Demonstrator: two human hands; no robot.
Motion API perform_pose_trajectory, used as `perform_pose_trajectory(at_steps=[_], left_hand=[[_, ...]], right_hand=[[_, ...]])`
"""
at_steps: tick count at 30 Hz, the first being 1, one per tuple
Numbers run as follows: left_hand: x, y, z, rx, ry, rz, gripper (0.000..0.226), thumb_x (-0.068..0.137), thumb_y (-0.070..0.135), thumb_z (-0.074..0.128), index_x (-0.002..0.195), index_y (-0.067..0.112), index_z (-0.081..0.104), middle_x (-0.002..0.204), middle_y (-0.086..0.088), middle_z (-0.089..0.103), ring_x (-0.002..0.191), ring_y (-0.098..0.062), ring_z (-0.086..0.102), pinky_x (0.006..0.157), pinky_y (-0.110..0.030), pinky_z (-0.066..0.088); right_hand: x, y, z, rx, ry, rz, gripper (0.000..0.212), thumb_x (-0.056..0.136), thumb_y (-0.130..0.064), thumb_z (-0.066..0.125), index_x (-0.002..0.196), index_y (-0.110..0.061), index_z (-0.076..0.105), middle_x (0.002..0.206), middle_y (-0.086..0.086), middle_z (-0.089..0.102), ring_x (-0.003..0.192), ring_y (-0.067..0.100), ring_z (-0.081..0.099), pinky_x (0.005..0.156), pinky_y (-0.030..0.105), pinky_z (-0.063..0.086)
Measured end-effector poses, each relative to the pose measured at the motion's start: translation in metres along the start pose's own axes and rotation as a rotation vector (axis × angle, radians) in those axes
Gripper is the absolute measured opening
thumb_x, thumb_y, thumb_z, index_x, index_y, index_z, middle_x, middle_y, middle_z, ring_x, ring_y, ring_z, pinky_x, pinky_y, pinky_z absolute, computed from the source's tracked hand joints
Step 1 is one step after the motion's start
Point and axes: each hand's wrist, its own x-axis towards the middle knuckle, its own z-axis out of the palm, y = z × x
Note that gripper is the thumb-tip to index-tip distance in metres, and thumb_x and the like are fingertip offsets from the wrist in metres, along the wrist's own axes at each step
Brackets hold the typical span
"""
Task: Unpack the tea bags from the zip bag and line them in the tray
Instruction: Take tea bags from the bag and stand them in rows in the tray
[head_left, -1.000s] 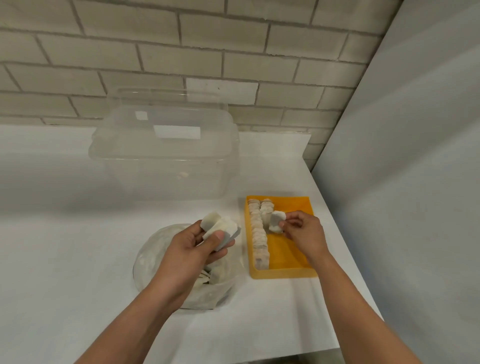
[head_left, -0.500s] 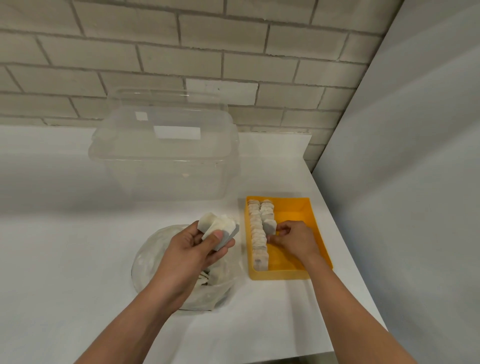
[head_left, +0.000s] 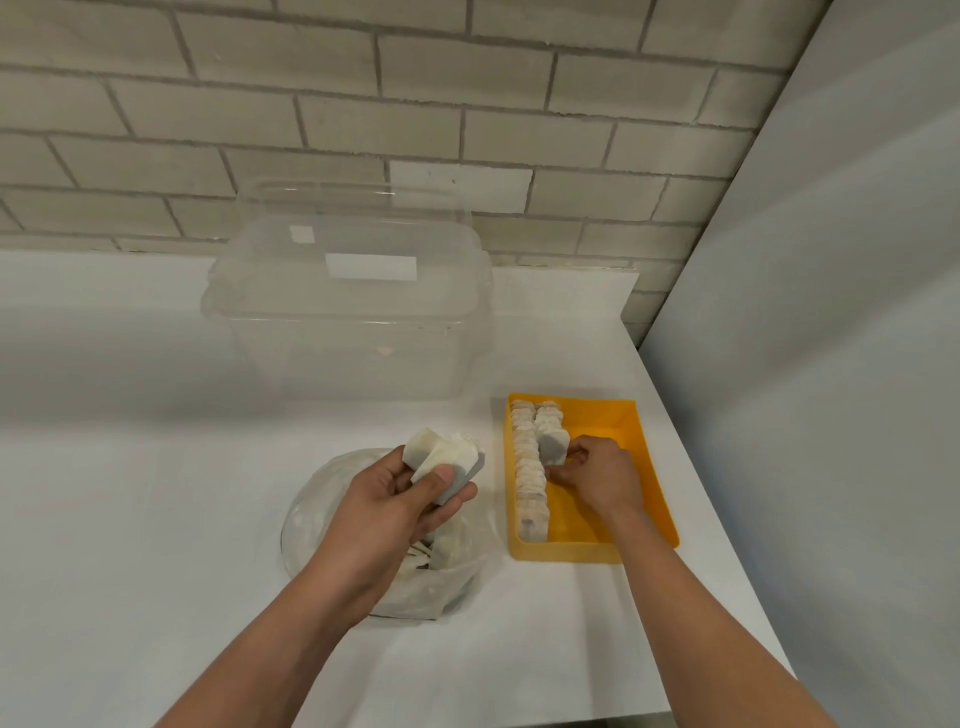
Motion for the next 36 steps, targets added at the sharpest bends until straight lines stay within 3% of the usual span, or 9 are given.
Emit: perform_pose_trajectory(at_steps=[6,8,10,13,16,22,28,31,36], left_hand=[[-0.002,0.002,-0.002,-0.015,-0.03,-0.011,0.028,0.102,-0.006,0.053,0.123,0.005,0.067,0.121,-0.01,0.076,0.112,-0.027,0.074,0.094,-0.028,0.059],[-0.003,0.002,-0.002,-0.003,-0.036,0.002,0.027,0.102,-0.004,0.056,0.124,0.005,0.067,0.121,-0.011,0.076,0.112,-0.027,0.074,0.092,-0.027,0.06],[-0.002,0.002,-0.001,0.015,-0.037,0.018,0.026,0.1,-0.003,0.059,0.124,0.005,0.066,0.121,-0.012,0.076,0.111,-0.028,0.074,0.09,-0.027,0.06],[-0.001,0.002,0.003,0.023,-0.041,0.03,0.028,0.098,-0.002,0.065,0.125,0.004,0.066,0.121,-0.012,0.076,0.109,-0.03,0.075,0.089,-0.028,0.061],[-0.001,0.0,0.007,0.022,-0.043,0.043,0.027,0.096,-0.001,0.067,0.123,0.003,0.067,0.119,-0.012,0.076,0.107,-0.031,0.076,0.088,-0.031,0.062],[-0.001,-0.001,0.009,0.02,-0.042,0.026,0.031,0.091,-0.003,0.072,0.121,0.004,0.068,0.118,-0.013,0.076,0.108,-0.03,0.076,0.087,-0.034,0.063],[-0.002,-0.001,0.006,-0.04,-0.092,-0.04,0.024,0.097,0.0,0.065,0.121,0.0,0.07,0.12,-0.018,0.074,0.111,-0.035,0.074,0.092,-0.034,0.061],[-0.003,-0.002,0.006,-0.098,-0.094,-0.047,0.023,0.099,-0.002,0.061,0.121,-0.004,0.066,0.119,-0.02,0.075,0.111,-0.035,0.073,0.091,-0.032,0.061],[-0.001,-0.003,0.006,-0.096,-0.044,0.017,0.025,0.096,0.0,0.067,0.12,-0.005,0.064,0.119,-0.022,0.074,0.114,-0.032,0.073,0.09,-0.03,0.061]], right_hand=[[-0.009,-0.006,-0.014,0.145,0.039,0.058,0.06,0.069,-0.047,0.091,0.119,-0.023,0.069,0.088,-0.007,0.07,0.085,0.012,0.066,0.071,0.026,0.049],[-0.025,-0.021,-0.026,0.271,0.135,0.037,0.05,0.079,-0.044,0.086,0.122,-0.024,0.069,0.089,-0.008,0.07,0.083,0.009,0.064,0.069,0.022,0.048],[-0.048,-0.045,-0.036,0.479,0.193,-0.036,0.029,0.087,-0.041,0.079,0.112,-0.028,0.074,0.091,-0.011,0.072,0.085,0.011,0.068,0.073,0.028,0.058],[-0.086,-0.086,-0.045,0.706,0.017,-0.196,0.014,0.089,-0.032,0.079,0.101,-0.026,0.079,0.095,-0.012,0.076,0.083,0.011,0.071,0.078,0.037,0.062],[-0.106,-0.108,-0.046,0.71,-0.105,-0.27,0.024,0.082,-0.027,0.086,0.104,-0.027,0.077,0.093,-0.01,0.074,0.078,0.018,0.071,0.077,0.037,0.062],[-0.114,-0.114,-0.042,0.759,-0.069,-0.218,0.028,0.077,-0.011,0.089,0.098,-0.026,0.077,0.097,-0.001,0.073,0.081,0.023,0.073,0.082,0.047,0.062],[-0.114,-0.118,-0.047,0.767,-0.056,-0.272,0.029,0.08,-0.001,0.084,0.098,-0.023,0.075,0.094,-0.004,0.077,0.084,0.012,0.074,0.082,0.032,0.062],[-0.114,-0.12,-0.05,0.779,-0.025,-0.278,0.03,0.08,-0.005,0.085,0.102,-0.023,0.075,0.094,-0.007,0.077,0.083,0.011,0.073,0.082,0.029,0.061],[-0.119,-0.118,-0.047,0.728,-0.016,-0.217,0.016,0.084,-0.026,0.084,0.099,-0.023,0.078,0.096,-0.006,0.076,0.088,0.017,0.072,0.082,0.043,0.062]])
